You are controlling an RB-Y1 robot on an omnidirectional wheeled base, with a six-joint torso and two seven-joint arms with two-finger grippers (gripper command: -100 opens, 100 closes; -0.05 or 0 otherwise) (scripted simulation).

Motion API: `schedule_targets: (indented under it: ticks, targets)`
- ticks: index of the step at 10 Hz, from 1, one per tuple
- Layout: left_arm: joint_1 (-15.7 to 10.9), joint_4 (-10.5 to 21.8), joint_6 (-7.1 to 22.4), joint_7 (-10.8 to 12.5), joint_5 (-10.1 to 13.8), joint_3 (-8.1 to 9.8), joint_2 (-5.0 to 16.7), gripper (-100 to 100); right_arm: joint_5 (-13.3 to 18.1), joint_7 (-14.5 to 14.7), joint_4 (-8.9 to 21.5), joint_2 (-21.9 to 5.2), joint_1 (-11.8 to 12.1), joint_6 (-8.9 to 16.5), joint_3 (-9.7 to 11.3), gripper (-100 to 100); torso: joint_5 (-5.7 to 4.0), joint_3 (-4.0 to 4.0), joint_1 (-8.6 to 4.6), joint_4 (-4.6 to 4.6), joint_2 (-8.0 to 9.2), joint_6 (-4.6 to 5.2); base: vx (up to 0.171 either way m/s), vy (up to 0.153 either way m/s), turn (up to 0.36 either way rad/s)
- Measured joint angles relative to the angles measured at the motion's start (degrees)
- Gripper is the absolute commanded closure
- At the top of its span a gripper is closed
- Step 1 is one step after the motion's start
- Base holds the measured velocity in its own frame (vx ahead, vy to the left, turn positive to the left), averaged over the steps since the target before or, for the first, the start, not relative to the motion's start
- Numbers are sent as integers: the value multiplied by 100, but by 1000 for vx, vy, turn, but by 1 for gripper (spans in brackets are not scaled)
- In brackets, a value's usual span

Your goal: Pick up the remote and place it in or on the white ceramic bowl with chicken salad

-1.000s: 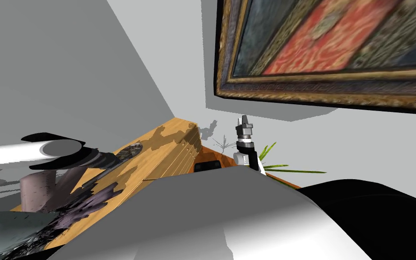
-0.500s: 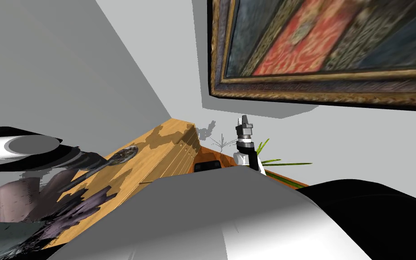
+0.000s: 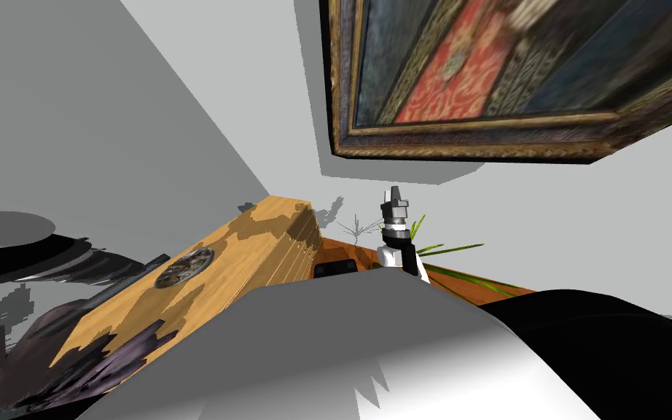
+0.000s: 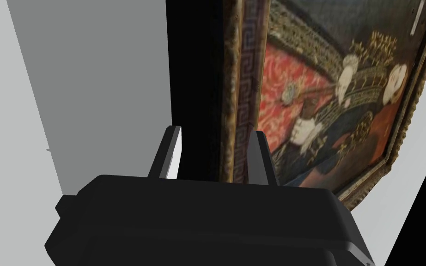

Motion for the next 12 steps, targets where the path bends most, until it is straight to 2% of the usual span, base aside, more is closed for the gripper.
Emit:
schedule_targets:
  ticks: [3, 5, 6, 7, 8, 12]
  targets:
    - [41, 264, 218, 222, 110, -184, 37, 100, 0, 0, 0, 0, 1, 0, 0, 0, 37, -15, 77, -10, -20, -11, 22, 135, -102]
    - [-68, 449, 250, 292, 189, -465, 33, 100, 0, 0, 0, 0, 1, 0, 0, 0, 48, -19, 89, -15, -23, -15, 27, 115, -76]
    - [-18, 464, 277, 360, 228, -546, -36, 100, 0, 0, 0, 0, 1, 0, 0, 0, 57, -20, 109, -17, -24, -16, 27, 136, -63]
    - [-109, 553, 270, 393, 256, -732, -82, 100, 0, 0, 0, 0, 1, 0, 0, 0, 72, -23, 130, -21, -26, -19, 11, 51, -13]
    - [-120, 567, 265, 399, 259, -757, -86, -100, 0, 0, 0, 1, 1, 0, 0, 0, 71, -22, 117, -20, -24, -19, 2, 9, 1]
    - [-119, 566, 265, 399, 259, -755, -86, -100, 0, 0, 0, 1, 1, 0, 1, 0, 64, -19, 92, -19, -18, -19, 0, 0, 0]
